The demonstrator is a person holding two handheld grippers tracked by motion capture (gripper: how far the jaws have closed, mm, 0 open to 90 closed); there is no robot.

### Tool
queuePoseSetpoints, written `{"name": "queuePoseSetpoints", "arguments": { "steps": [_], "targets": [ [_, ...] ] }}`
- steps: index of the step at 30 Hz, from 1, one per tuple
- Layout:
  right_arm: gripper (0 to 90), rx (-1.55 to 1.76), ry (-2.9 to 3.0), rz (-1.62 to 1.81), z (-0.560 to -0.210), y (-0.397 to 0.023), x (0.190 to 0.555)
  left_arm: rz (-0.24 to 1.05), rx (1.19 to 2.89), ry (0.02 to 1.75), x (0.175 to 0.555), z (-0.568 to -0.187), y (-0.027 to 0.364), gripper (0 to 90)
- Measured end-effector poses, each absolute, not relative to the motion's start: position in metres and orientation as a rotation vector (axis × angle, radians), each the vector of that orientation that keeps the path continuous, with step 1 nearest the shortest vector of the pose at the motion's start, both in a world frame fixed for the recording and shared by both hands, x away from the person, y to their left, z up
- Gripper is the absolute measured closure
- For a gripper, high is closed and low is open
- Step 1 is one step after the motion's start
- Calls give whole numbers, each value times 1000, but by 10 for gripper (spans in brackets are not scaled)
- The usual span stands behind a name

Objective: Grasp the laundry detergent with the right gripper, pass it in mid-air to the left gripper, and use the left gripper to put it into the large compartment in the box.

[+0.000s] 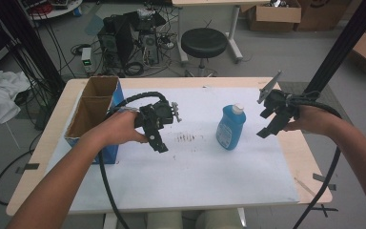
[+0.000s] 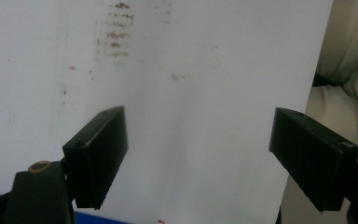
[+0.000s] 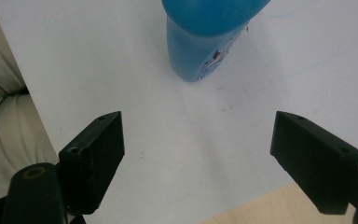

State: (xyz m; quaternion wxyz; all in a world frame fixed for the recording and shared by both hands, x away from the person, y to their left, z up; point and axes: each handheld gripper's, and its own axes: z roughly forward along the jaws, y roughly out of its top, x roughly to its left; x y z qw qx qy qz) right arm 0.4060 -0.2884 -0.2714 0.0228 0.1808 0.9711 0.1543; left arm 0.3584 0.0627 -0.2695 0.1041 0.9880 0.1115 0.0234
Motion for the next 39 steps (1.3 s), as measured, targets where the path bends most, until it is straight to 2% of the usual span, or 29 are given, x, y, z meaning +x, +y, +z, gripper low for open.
{"name": "queuePoseSetpoints", "arguments": {
  "steps": [24,39],
  "targets": [
    [183,1057,2788,589,-289,-289,387,78,2917,347,361,-271,66,199],
    [177,1189,2609,744,-303,-284,365,83,2922,340,361,-271,67,199]
  ]
}}
